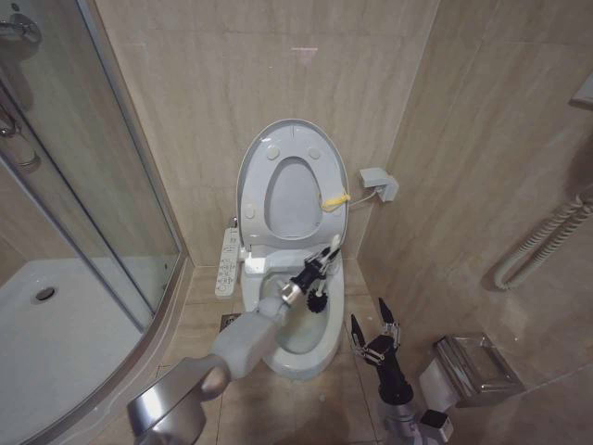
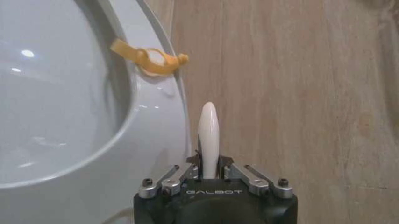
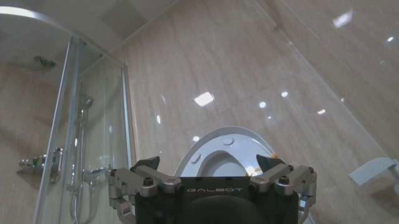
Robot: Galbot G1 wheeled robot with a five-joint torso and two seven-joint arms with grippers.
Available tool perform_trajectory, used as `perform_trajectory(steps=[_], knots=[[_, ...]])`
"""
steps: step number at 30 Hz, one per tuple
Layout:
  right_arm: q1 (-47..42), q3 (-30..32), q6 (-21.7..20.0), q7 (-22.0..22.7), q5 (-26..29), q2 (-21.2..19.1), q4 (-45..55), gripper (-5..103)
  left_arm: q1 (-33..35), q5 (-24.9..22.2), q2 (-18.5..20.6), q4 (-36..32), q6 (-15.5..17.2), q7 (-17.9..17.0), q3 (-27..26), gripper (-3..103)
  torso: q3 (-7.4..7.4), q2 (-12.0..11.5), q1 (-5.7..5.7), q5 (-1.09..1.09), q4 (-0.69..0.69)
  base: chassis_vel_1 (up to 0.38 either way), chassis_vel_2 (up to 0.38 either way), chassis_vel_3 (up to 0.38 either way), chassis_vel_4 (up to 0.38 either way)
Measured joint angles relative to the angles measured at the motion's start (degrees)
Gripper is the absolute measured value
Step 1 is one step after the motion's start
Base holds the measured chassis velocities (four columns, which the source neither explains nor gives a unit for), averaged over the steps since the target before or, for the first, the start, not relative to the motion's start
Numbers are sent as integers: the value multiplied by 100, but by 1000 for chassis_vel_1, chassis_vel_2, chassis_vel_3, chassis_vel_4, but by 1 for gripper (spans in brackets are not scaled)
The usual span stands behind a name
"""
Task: Open the toilet lid, clean the toilet bowl with a toilet brush, close the toilet lid, and flush.
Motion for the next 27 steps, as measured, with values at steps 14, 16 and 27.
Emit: perform_trajectory(steps=[14, 16, 27], knots=[[39, -29, 0, -23, 116, -73, -67, 100, 4, 240, 2, 91, 12, -106, -44, 18, 0, 0, 0, 0, 1, 0, 0, 0, 0], [41, -40, -1, -23, 114, -70, -67, 100, -12, 245, -30, 160, 12, -105, -34, 18, 0, 0, 0, -1, 0, 0, 0, 0, 0], [71, -59, -4, -22, 118, -116, -101, 100, 161, 488, 264, 198, -5, -180, 70, 18, 1, 0, 0, -1, 7, 0, 0, 0, 0]])
